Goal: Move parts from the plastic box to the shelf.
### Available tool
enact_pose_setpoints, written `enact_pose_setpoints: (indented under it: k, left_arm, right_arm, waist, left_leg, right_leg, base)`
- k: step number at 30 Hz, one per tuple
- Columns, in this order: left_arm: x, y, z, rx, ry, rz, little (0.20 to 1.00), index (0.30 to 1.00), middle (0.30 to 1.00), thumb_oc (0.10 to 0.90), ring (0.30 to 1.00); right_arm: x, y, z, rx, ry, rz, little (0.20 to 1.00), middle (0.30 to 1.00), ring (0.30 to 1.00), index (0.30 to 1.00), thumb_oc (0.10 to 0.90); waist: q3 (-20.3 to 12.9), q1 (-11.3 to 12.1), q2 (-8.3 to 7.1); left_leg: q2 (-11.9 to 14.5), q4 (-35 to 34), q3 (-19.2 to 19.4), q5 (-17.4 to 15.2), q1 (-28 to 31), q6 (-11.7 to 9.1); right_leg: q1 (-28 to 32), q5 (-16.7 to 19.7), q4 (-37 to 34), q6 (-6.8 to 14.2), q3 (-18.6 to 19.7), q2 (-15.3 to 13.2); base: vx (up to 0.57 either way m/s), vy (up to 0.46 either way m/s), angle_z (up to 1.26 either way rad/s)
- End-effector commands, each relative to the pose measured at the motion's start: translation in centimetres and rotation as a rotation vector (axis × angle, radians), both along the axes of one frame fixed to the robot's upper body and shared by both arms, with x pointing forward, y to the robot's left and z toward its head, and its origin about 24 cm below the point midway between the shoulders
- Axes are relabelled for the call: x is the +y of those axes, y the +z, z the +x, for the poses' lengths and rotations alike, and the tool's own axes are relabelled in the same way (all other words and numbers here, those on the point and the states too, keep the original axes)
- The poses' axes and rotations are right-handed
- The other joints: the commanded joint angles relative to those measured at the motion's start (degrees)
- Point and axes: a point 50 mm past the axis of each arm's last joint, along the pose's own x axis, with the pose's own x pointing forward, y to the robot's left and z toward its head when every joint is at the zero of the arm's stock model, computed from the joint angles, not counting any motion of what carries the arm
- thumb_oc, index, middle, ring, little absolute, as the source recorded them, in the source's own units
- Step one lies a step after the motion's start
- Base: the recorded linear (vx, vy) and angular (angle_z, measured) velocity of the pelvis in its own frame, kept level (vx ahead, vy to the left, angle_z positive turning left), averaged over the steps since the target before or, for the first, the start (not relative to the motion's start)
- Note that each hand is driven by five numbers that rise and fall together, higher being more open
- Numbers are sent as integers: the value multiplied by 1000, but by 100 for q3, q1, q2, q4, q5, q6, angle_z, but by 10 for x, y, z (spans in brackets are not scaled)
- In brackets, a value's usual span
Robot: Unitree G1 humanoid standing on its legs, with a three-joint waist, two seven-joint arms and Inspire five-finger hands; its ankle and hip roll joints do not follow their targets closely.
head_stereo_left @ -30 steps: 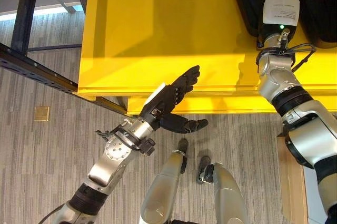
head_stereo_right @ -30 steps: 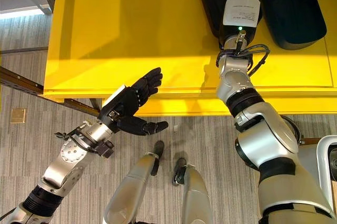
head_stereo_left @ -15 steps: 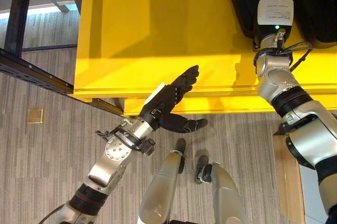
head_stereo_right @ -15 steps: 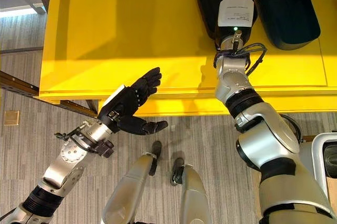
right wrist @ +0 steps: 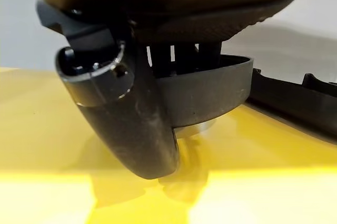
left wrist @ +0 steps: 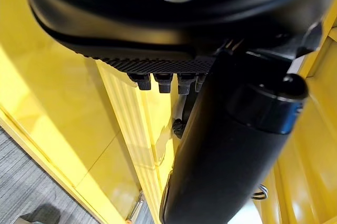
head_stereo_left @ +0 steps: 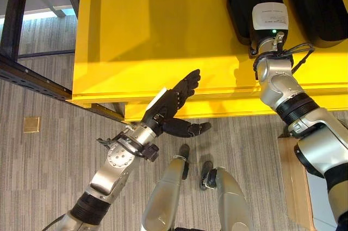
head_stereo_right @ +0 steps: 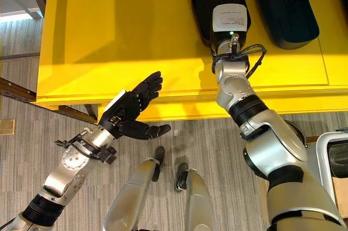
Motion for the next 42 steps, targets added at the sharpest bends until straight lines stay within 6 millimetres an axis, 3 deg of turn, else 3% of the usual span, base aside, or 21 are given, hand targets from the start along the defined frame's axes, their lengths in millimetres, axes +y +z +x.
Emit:
enact_pose_setpoints:
  k: [1,11,16,27,42]
  left_arm:
    - [-7,39,-14,-198,-61,-129,1000,1000,1000,900,1000]
    - [-10,39,-12,-205,-77,-132,1000,1000,1000,900,1000]
    - [-8,38,-12,-203,-68,-133,1000,1000,1000,900,1000]
    - [-4,36,-16,-198,-63,-131,1000,1000,1000,900,1000]
    - [-2,36,-18,-201,-54,-131,1000,1000,1000,900,1000]
  right_arm:
    - [47,-56,-3,230,173,-2,300,300,300,300,400]
    - [44,-75,0,237,156,-50,300,300,300,300,400]
    - [44,-69,3,205,190,-62,300,300,300,300,400]
    - [66,-59,-3,220,259,-180,300,300,300,300,400]
    - [77,-62,-8,244,309,-211,300,300,300,300,400]
  waist:
    - [-118,160,108]
    - [-128,184,195]
    - [-150,232,232]
    - [-168,276,251]
    - [-151,256,268]
  left_leg:
    - [-132,325,209,-1068,209,396]
    - [-112,365,220,-1053,159,382]
    - [-115,390,206,-1040,134,363]
    - [-134,503,209,-1091,95,367]
    - [-114,580,209,-1086,48,335]
  right_leg:
    - [-173,403,-164,-15,185,76]
    - [-230,383,-87,-22,136,30]
    - [-226,373,-77,-27,94,-3]
    - [-277,271,107,-52,58,-40]
    - [-328,224,207,-81,47,-38]
  base:
    - [0,0,0]
    - [0,0,0]
    - [0,0,0]
    - [13,-5,0]
    - [1,-2,0]
